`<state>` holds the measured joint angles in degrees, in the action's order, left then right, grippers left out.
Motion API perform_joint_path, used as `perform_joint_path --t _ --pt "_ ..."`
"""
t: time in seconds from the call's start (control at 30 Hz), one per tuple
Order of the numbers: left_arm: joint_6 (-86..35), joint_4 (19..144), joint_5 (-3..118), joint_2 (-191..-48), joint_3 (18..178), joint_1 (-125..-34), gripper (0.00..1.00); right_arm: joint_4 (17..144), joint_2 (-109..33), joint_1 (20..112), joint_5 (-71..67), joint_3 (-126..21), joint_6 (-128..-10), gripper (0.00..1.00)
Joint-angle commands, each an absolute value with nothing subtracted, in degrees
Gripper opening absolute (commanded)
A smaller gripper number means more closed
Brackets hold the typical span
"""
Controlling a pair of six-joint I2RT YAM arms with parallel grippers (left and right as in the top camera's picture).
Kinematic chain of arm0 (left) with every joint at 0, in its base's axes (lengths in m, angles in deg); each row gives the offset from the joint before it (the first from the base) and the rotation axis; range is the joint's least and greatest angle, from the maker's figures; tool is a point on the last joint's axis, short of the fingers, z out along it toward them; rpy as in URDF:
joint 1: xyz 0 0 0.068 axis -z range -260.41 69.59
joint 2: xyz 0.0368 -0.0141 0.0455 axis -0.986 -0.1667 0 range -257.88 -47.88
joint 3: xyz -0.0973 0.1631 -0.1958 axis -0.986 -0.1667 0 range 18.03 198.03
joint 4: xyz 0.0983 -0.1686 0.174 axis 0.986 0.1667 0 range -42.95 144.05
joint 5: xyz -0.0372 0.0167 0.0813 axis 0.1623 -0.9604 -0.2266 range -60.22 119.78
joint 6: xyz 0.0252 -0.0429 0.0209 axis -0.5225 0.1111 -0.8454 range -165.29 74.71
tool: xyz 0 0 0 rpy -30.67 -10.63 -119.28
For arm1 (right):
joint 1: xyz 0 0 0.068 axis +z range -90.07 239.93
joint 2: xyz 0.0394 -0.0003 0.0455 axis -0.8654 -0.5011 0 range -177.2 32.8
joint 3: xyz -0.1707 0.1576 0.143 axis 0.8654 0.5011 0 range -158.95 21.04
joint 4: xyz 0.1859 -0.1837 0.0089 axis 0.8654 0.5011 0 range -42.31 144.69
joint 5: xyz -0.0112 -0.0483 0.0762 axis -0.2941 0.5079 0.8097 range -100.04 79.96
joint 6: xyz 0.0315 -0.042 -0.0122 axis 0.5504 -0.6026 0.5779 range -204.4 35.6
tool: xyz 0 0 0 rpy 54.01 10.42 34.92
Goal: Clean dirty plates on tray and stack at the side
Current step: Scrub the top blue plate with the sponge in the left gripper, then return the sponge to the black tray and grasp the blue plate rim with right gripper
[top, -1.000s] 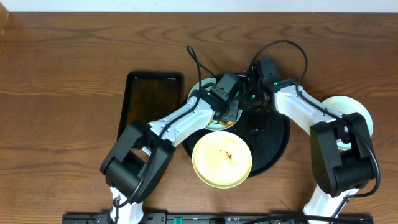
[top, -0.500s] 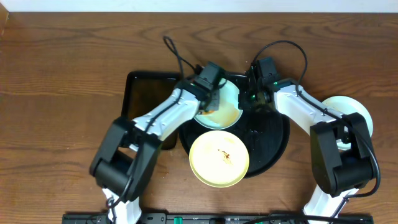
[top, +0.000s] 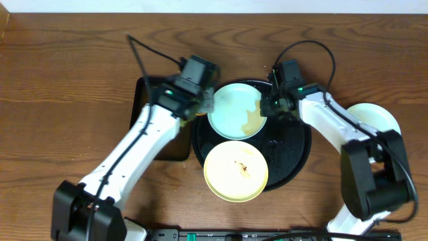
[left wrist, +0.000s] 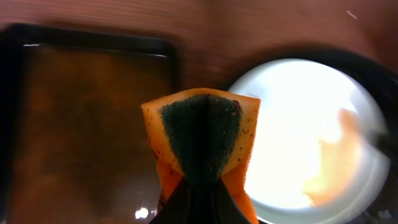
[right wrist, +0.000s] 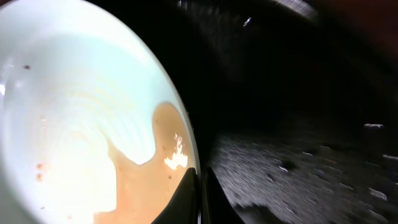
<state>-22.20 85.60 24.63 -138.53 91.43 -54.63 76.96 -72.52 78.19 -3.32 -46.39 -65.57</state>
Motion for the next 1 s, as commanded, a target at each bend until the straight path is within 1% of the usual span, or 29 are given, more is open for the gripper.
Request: perform_joint_path --t 0.0,0.13,0.33,0.43,0.53,0.6,0.67,0.8,0.83,0.87,0.97 --pt "-22.9 86.4 22.8 -136.8 91.1 -59.4 0.07 78.2 -66.5 78.7 -10.4 -46.7 -70.5 0.01" --pt "-21.7 87.2 23.3 -136.7 91.1 -64.3 0.08 79.0 -61.4 78.8 -16.2 -46.7 -77.3 0.01" --pt "-21.4 87.1 28.4 -137.0 91.1 -68.9 0.08 77.8 -53.9 80.0 -32.7 -46.7 -90.4 0.01" --pt "-21.4 87.1 31.5 -137.6 91.1 -70.6 0.08 77.3 -51.4 81.6 -37.8 -46.7 -97.4 0.01" --pt "-21.4 87.2 32.7 -138.1 91.0 -71.9 0.08 77.3 -50.0 83.4 -41.2 -46.7 -99.5 0.01" --pt "-21.4 87.3 32.7 -138.2 91.0 -72.4 0.08 78.2 -49.8 84.3 -40.3 -46.7 -98.4 0.01" --pt "-21.4 87.3 32.8 -138.2 91.0 -72.5 0.08 80.3 -49.9 84.4 -36.1 -46.7 -94.0 0.01" --pt "-21.4 87.6 32.8 -138.2 91.0 -72.5 0.08 84.5 -51.8 81.9 -25.2 -46.6 -80.2 0.09" --pt "-21.4 87.6 32.8 -138.2 91.0 -72.5 0.08 85.2 -52.8 80.9 -23.1 -46.6 -77.7 0.16" --pt "-21.4 87.6 32.8 -138.2 91.0 -72.5 0.08 85.6 -53.8 80.0 -21.9 -46.6 -75.8 0.18" --pt "-21.5 87.8 32.7 -138.2 91.0 -72.5 0.08 86.8 -57.2 77.2 -18.2 -46.6 -70.7 0.17"
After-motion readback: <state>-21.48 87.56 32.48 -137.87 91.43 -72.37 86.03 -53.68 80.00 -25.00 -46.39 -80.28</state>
